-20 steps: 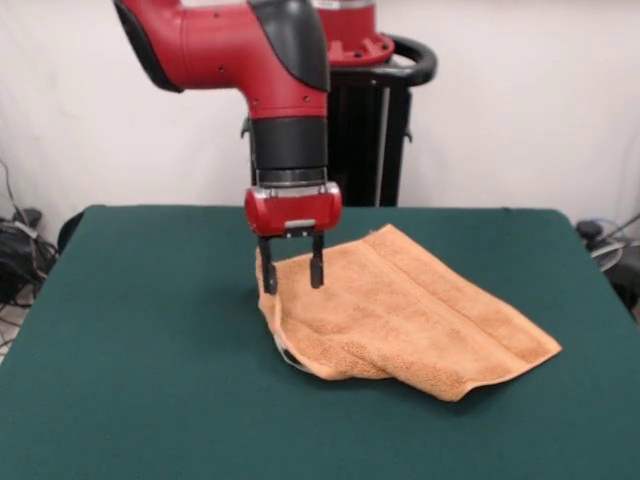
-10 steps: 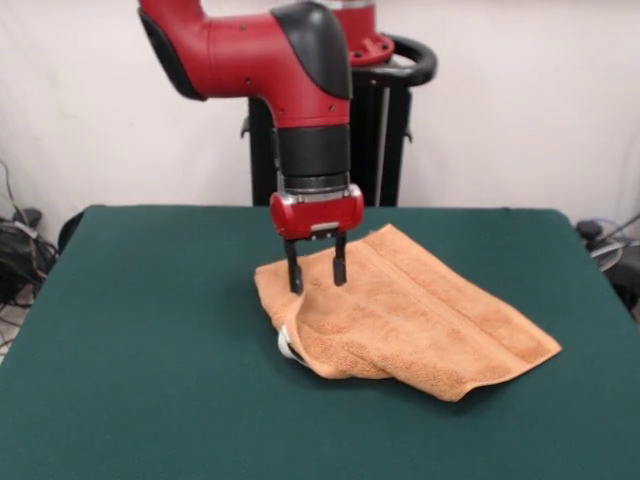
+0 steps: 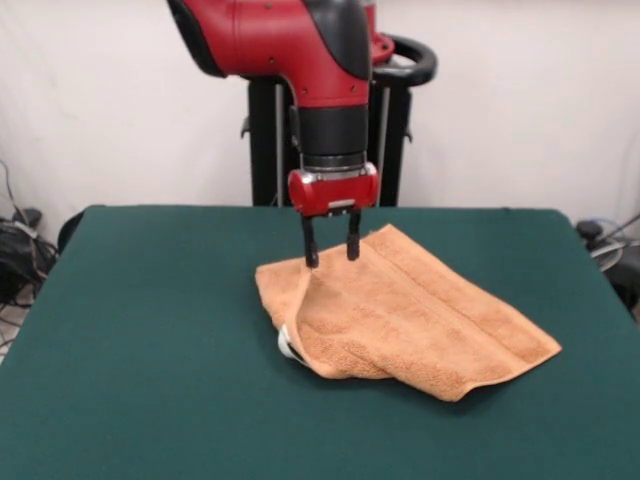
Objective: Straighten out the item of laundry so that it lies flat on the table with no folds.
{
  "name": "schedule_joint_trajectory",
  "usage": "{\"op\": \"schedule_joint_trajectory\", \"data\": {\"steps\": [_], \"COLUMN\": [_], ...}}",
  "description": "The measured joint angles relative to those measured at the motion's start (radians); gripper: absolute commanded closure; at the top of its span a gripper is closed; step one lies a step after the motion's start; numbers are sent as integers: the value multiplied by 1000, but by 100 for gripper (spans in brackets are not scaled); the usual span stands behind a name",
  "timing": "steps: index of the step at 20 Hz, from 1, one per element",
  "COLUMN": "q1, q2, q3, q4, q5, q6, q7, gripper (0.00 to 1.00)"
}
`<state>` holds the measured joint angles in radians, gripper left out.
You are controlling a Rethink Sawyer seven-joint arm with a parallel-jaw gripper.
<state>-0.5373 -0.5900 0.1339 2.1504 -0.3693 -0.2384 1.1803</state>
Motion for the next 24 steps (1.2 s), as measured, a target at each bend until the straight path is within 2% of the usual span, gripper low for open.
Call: {"op": "schedule_joint_trajectory", "data": {"steps": [8, 12, 13, 16, 24], "q1": [2, -5, -16, -27, -18], "q2": [55, 141, 187, 234, 226], "q3": [-3, -3, -3, -3, -6], "q4": [17, 12, 8, 3, 3], "q5": [3, 4, 4, 4, 11], "q6": [-32, -106, -143, -182, -223], "q7": [0, 0, 0, 0, 0], "gripper": [0, 0, 0, 0, 0]}}
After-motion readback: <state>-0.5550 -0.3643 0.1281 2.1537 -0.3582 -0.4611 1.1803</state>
